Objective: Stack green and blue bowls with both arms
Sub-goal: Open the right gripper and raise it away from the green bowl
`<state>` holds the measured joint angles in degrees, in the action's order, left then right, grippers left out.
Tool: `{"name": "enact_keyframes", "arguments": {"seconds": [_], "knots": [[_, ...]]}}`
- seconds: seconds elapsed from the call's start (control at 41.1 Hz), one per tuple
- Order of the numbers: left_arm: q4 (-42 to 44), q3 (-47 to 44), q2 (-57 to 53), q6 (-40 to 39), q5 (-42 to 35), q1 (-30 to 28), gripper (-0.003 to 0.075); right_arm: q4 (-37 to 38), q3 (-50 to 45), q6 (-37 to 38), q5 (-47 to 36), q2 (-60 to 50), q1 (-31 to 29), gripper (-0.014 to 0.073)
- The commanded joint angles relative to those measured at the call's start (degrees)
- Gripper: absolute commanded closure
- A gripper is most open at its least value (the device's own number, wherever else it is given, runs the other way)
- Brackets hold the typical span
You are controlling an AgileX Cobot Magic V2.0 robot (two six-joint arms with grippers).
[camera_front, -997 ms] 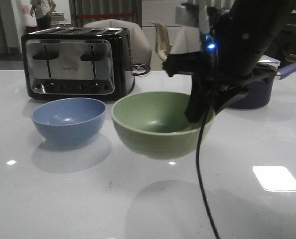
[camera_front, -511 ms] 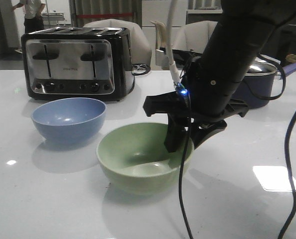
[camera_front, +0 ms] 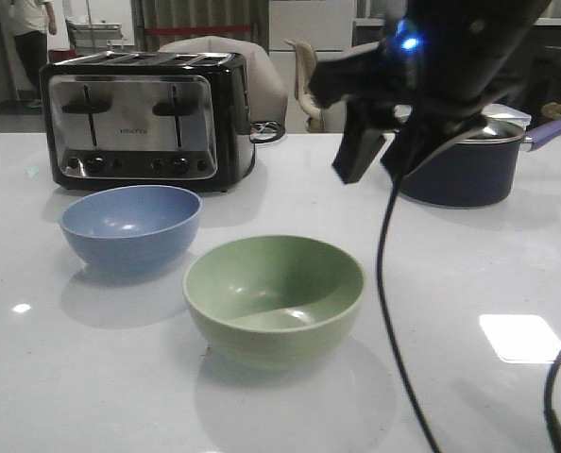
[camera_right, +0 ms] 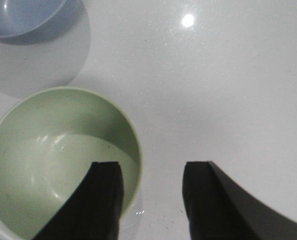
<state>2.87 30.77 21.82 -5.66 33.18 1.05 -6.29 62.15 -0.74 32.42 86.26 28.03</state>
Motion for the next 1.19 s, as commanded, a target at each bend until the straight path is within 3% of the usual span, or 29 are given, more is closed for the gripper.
{"name": "enact_keyframes", "arguments": {"seconds": [0.0,0.243,0.389,0.535,0.608,0.803,1.167], "knots": [[0.3,1.5,0.8,-0.2,-4.9,0.1,0.0616,4.0,-3.3,-0.6,-1.3,-9.9,0.1,0.0181],[0.3,1.5,1.0,0.1,-4.9,0.2,0.0588,5.4,-15.6,-0.6,-1.5,-26.5,0.1,0.0181],[0.3,1.5,1.7,1.4,-5.1,3.0,0.0416,5.4,-20.4,-0.6,-1.0,-32.9,0.1,0.0181],[0.3,1.6,6.7,2.5,-5.1,7.4,0.0190,5.4,-22.2,-0.6,0.9,-36.3,0.1,0.0181],[0.3,2.6,10.8,2.5,-4.5,9.3,0.0139,5.4,-22.2,-0.6,1.4,-36.3,0.1,0.0181],[0.4,10.0,26.3,2.6,-0.1,12.2,0.0125,5.4,-22.2,-0.6,1.4,-36.2,0.1,0.0181],[-1.2,30.0,57.7,2.6,2.3,12.2,0.0125,5.4,-22.2,-0.6,1.3,-36.2,0.1,0.0181]]}}
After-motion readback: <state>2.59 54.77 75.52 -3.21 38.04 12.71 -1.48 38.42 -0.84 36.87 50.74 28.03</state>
